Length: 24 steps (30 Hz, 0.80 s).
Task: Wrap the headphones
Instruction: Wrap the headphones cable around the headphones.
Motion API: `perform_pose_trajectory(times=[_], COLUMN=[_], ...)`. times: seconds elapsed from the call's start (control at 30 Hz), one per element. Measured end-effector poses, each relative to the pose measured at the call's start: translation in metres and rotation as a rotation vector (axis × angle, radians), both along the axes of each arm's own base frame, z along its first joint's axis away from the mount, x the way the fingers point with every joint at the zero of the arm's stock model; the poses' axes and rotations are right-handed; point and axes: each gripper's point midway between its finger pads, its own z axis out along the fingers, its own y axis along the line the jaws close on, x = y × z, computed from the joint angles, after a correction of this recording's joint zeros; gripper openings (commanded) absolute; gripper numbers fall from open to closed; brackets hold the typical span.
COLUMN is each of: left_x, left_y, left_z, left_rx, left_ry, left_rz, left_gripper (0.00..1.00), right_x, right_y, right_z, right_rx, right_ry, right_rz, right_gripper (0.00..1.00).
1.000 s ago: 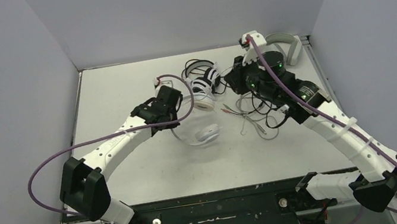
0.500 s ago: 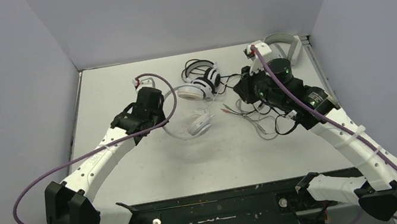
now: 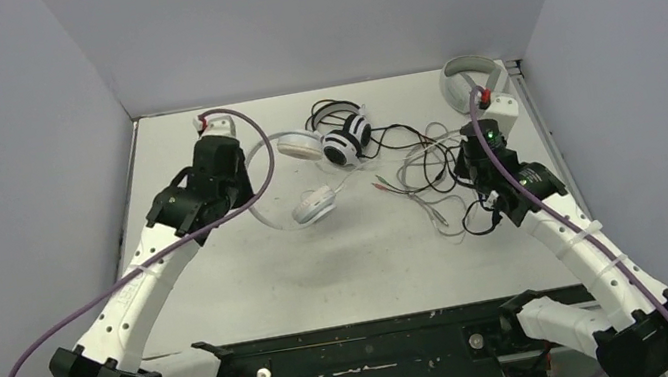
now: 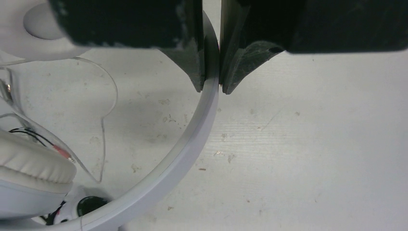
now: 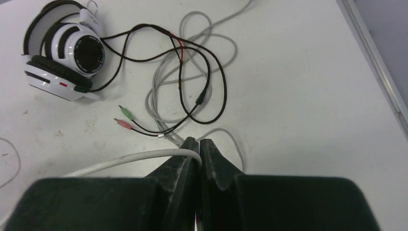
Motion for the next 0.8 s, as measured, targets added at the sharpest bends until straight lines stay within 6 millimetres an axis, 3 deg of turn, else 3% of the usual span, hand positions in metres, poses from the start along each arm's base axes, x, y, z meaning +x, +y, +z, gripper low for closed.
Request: perform_pose_trajectory(times=[0.03, 0.1, 0.17, 0.27, 0.33, 0.4, 0.5, 0.67, 0.8], left_x=[0.0, -0.002, -0.004, -0.01, -0.018, -0.026, -0.034, -0.035, -0.038], left_y=[-0.001, -0.004, -0.013, -0.037, -0.054, -0.065, -0.077, -0.083, -0.085], left_z=[0.01, 0.036, 0.069, 0.12, 0.144, 0.156, 0.157, 0.135, 0.128], left_rx=[-0.001, -0.024, -0.08, -0.208, -0.289, -0.337, -0.371, -0.361, -0.364], left_ry=[-0.008, -0.029, -0.058, -0.12, -0.146, -0.146, -0.109, -0.01, 0.026], left_rz=[-0.01, -0.042, -0.099, -0.211, -0.294, -0.359, -0.425, -0.445, -0.457], left_gripper=[0.0, 0.0, 0.0, 0.0, 0.0, 0.0, 0.0, 0.0, 0.0], right_x=[0.0, -0.001, -0.003, -0.005, -0.005, -0.007, -0.016, -0.037, -0.057], right_y=[-0.005, -0.004, 0.006, 0.028, 0.047, 0.063, 0.08, 0.105, 0.125], right_z=[-0.008, -0.025, -0.041, -0.051, -0.045, -0.032, -0.005, 0.045, 0.057], right_rx=[0.002, 0.015, 0.03, 0.051, 0.082, 0.115, 0.159, 0.193, 0.247], right_ry=[0.014, 0.037, 0.066, 0.086, 0.054, -0.004, -0.131, -0.339, -0.466], right_rz=[-0.024, -0.019, 0.04, 0.191, 0.311, 0.41, 0.539, 0.748, 0.904], right_gripper=[0.43, 0.82, 0.94, 1.0, 1.0, 1.0, 1.0, 1.0, 1.0])
